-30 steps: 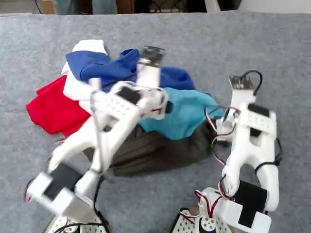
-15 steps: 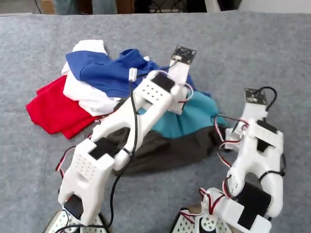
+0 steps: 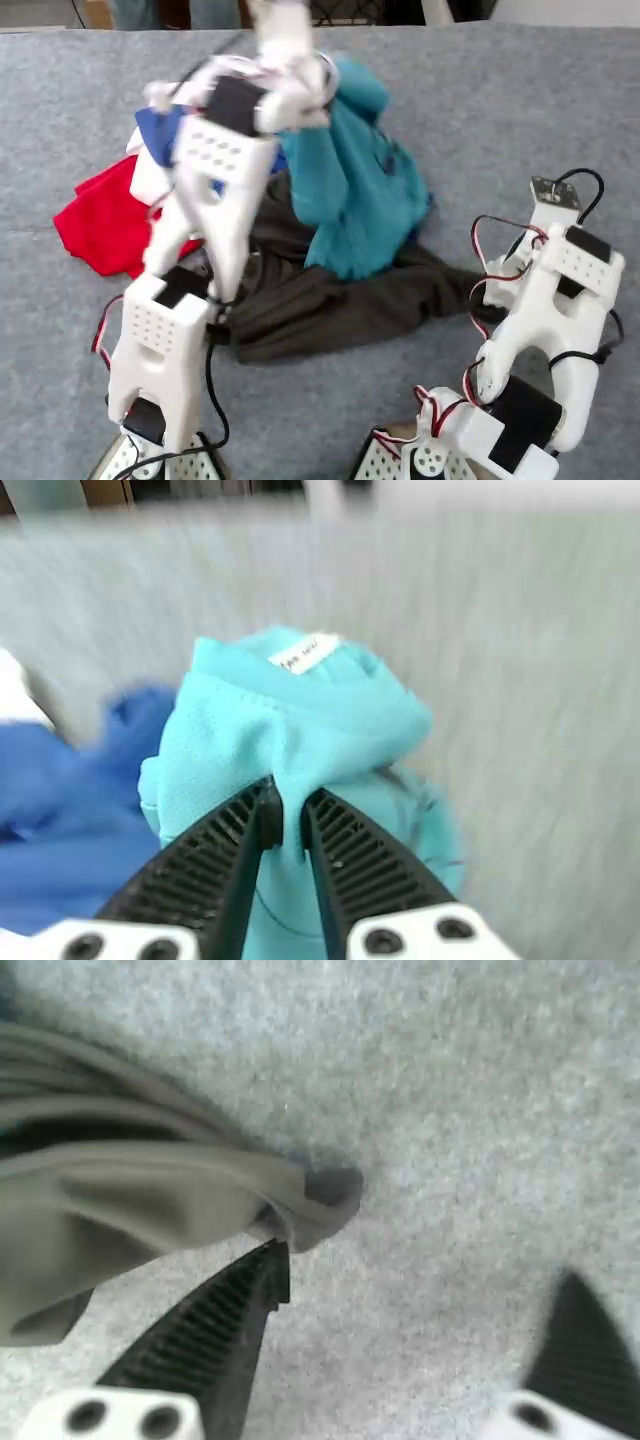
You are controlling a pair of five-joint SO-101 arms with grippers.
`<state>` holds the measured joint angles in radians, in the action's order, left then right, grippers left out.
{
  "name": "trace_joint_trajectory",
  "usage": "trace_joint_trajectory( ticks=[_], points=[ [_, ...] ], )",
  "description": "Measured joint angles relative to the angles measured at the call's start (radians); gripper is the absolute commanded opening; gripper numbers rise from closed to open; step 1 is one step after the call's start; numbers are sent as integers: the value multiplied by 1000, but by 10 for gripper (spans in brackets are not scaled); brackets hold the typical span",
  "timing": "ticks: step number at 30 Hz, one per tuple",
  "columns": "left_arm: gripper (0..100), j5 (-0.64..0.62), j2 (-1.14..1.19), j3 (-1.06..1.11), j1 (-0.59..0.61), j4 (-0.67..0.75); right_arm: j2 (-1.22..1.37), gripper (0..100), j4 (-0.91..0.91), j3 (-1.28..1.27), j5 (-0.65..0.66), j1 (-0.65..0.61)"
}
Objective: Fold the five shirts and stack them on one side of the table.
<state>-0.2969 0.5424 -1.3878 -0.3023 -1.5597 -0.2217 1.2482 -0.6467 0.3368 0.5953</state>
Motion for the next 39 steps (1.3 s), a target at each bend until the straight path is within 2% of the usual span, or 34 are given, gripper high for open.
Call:
trace_joint_trajectory(
  ticks=[2, 5, 10, 13, 14, 18, 19, 22, 28, 31, 35, 39],
  points=[
    [29, -14, -2, -141, 58, -8, 0, 556, 31, 20, -2, -11],
    [29, -49, -6, -215, 183, 32, 0, 556, 51, 28, 0, -69],
    [30, -100, -3, -221, 463, 123, 0, 556, 51, 28, 0, -114],
    [40, -84, -5, -213, 554, 110, 0, 556, 51, 28, 0, -123],
    [72, -66, -5, -195, 563, 98, 0, 556, 51, 28, 0, -130],
    [281, 55, -5, -63, 565, -32, 0, 556, 0, 28, 0, -157],
    [308, 63, -5, -28, 555, -77, 0, 556, -21, 28, 0, -160],
    [311, 77, -5, 89, 519, -158, 0, 556, -103, -5, -2, -170],
    [312, 71, 34, 307, 362, -176, 0, 556, -279, -152, -2, -209],
    [312, 29, 98, 368, 322, -127, 0, 556, -341, -215, -2, -233],
    [312, 0, 241, 456, 330, -14, 0, 556, -411, -278, -2, -236],
    [299, 0, 393, 459, 344, 20, 0, 556, -448, -310, -2, -239]
  ],
)
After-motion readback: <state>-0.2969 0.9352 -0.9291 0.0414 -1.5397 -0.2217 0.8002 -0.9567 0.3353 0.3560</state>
